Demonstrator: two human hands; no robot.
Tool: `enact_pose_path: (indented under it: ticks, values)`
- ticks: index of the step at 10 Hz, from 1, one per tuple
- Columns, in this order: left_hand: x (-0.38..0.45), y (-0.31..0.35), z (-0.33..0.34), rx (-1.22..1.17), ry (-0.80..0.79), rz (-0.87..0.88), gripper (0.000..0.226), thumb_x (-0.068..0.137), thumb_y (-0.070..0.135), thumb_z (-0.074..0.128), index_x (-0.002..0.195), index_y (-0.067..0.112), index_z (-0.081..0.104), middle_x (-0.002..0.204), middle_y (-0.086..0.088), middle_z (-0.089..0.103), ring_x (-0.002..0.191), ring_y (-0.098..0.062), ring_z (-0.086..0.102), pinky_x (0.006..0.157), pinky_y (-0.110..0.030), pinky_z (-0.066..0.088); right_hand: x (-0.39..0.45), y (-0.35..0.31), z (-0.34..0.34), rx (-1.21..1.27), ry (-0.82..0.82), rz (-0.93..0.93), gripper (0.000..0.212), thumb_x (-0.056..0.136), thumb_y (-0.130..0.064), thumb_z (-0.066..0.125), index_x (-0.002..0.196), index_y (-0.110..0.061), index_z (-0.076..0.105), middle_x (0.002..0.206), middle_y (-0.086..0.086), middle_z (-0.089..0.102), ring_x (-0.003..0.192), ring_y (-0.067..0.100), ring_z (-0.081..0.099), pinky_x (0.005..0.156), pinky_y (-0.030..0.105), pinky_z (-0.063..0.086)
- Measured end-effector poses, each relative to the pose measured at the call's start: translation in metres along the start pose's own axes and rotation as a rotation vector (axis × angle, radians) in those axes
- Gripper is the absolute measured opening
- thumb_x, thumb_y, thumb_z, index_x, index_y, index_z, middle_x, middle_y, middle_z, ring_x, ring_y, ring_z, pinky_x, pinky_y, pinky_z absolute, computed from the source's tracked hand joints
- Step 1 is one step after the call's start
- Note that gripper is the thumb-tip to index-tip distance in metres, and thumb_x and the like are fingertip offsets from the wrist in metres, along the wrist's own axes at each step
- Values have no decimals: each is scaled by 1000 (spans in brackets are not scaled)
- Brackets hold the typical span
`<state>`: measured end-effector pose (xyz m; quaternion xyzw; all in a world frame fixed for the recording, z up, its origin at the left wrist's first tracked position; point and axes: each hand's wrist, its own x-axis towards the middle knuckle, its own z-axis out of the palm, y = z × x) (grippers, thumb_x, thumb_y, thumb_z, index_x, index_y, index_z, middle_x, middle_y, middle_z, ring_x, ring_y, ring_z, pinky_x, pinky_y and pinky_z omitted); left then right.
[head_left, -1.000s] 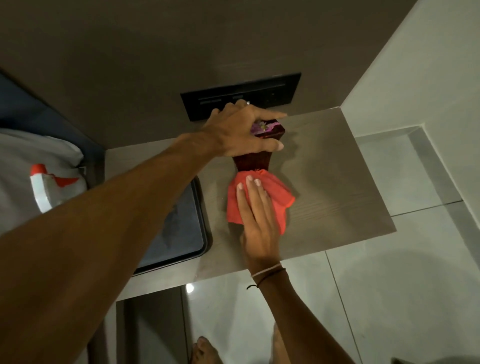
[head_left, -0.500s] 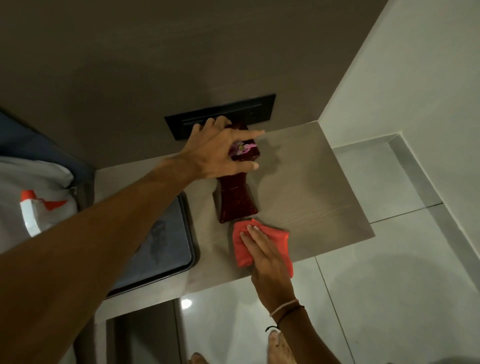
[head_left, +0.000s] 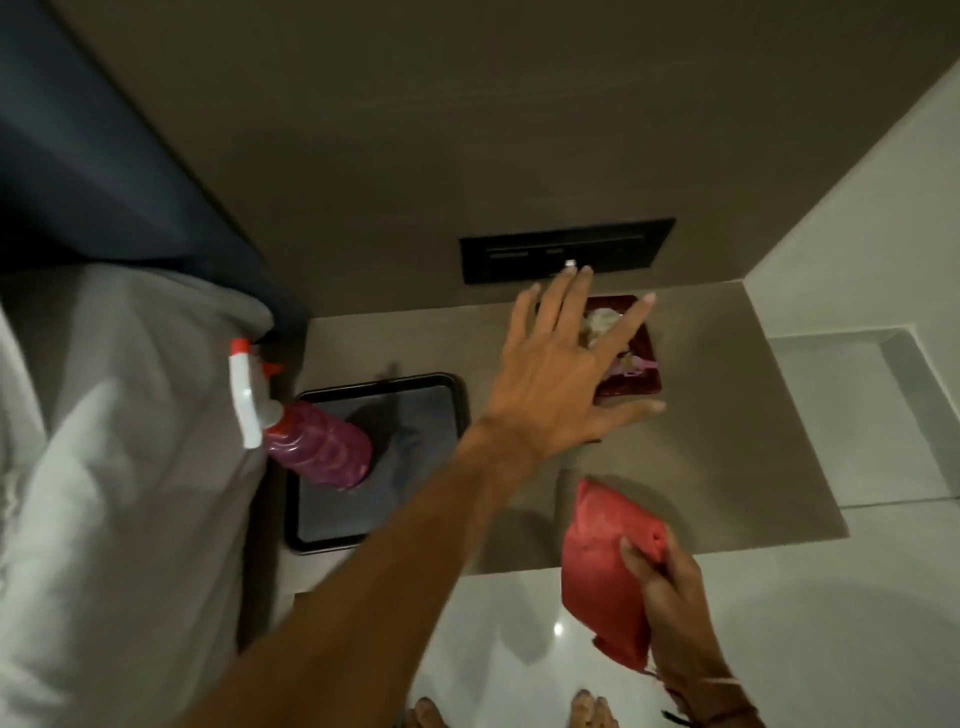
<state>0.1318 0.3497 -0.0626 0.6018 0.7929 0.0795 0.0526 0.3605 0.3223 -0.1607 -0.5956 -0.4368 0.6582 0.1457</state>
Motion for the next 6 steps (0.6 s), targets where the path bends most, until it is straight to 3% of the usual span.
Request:
enact_pose_path:
  ticks: [1, 2, 3, 4, 5, 6]
  values:
    - [-71, -11, 13, -207, 190, -181, 80, 93, 74, 39, 161, 33, 30, 167, -23, 34, 156, -38, 31, 123, -59, 25, -6, -3, 23, 22, -111, 18, 39, 93, -20, 70, 130, -33, 63, 135, 5, 64, 116, 36, 64, 87, 69, 57]
    - [-166, -45, 28, -174, 235, -363, 72, 97, 66, 41, 158, 26, 42, 161, -22, 46, 150, -38, 44, 118, -62, 38, -13, -23, 78, 33, -374, 49, 39, 90, -16, 71, 126, -30, 67, 128, 6, 73, 112, 34, 71, 92, 61, 58]
    - [-219, -67, 45, -83, 203, -412, 71, 98, 66, 36, 155, 23, 43, 156, -23, 52, 144, -39, 52, 117, -60, 40, 10, -48, 125, 14, -512, 43, 41, 90, -13, 70, 129, -24, 63, 127, 9, 73, 110, 31, 73, 89, 53, 62]
    - [-239, -80, 56, -49, 138, -440, 73, 99, 67, 35, 156, 22, 45, 160, -21, 47, 149, -33, 42, 118, -54, 39, 45, -54, 162, -88, -511, 13, 50, 95, 4, 63, 141, -13, 50, 138, 18, 63, 113, 27, 66, 97, 49, 57]
    - [-255, -92, 45, 22, 108, -460, 72, 98, 65, 40, 153, 20, 50, 160, -21, 48, 148, -35, 49, 114, -55, 45, 46, -59, 183, -427, -460, -147, 68, 94, 14, 58, 153, -10, 35, 146, 21, 54, 124, 29, 57, 113, 53, 45]
    - [-263, -82, 17, 36, 93, -420, 71, 98, 65, 41, 150, 19, 54, 157, -21, 52, 142, -36, 56, 108, -54, 52, 22, -66, 172, -639, -455, -251, 74, 92, 15, 52, 157, -13, 30, 152, 19, 49, 134, 34, 54, 116, 52, 43]
